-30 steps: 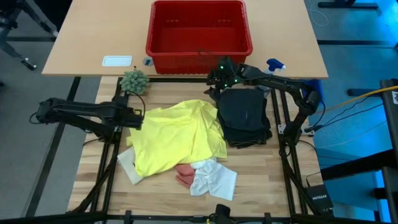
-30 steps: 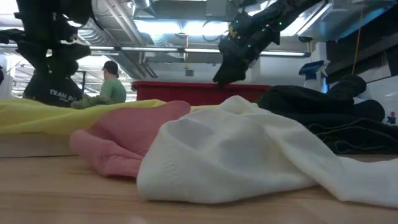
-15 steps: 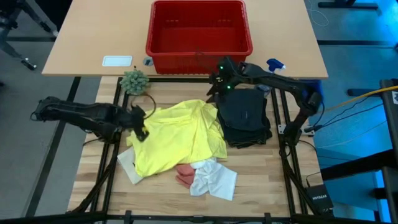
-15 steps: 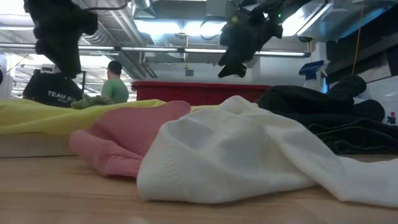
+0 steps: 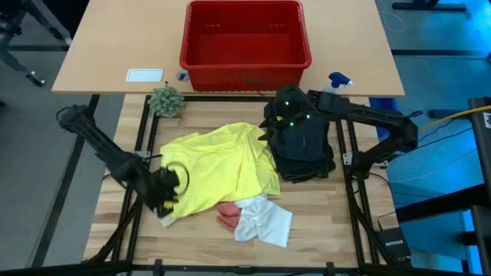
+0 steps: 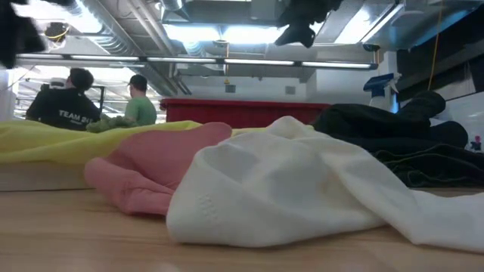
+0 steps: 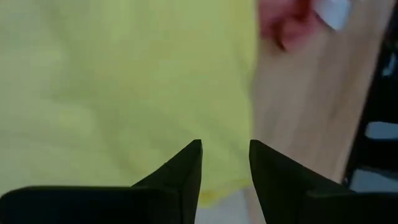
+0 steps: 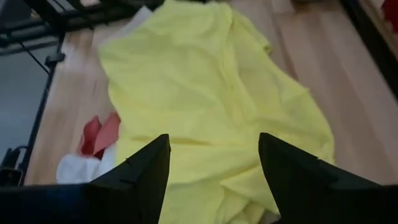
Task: Fold laundry
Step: Fold the yellow shirt
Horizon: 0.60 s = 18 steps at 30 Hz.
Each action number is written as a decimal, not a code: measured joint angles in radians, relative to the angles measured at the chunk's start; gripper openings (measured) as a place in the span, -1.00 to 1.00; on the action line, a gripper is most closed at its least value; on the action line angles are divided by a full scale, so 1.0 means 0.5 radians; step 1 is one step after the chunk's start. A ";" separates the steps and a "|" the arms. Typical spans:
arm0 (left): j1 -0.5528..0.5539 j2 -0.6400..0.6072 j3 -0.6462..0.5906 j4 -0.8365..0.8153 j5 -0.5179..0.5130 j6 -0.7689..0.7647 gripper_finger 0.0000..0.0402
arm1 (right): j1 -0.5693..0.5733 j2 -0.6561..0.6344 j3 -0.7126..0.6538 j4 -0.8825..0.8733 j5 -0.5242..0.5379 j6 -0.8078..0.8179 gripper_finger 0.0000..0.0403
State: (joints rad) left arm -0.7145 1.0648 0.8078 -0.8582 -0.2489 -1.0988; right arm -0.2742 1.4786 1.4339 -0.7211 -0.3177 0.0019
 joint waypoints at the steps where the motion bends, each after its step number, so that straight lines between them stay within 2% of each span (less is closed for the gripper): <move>1: -0.063 0.071 0.000 0.031 -0.004 -0.038 -0.41 | 0.017 -0.001 -0.016 -0.005 0.012 0.004 0.18; 7: -0.291 0.453 0.097 0.074 -0.005 -0.096 -0.50 | 0.056 -0.001 -0.143 0.025 0.023 0.003 0.18; 13: -0.341 0.638 0.146 0.247 0.004 0.027 -0.44 | 0.075 -0.013 -0.342 0.033 -0.053 0.010 0.17; 18: -0.343 0.776 0.146 0.073 0.044 -0.032 -0.36 | 0.220 -0.070 -0.645 0.245 -0.152 0.190 0.17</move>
State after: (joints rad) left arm -0.8859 1.4527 0.8810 -0.8218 -0.2271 -1.1147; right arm -0.1644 1.4436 1.1112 -0.5984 -0.3938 0.0967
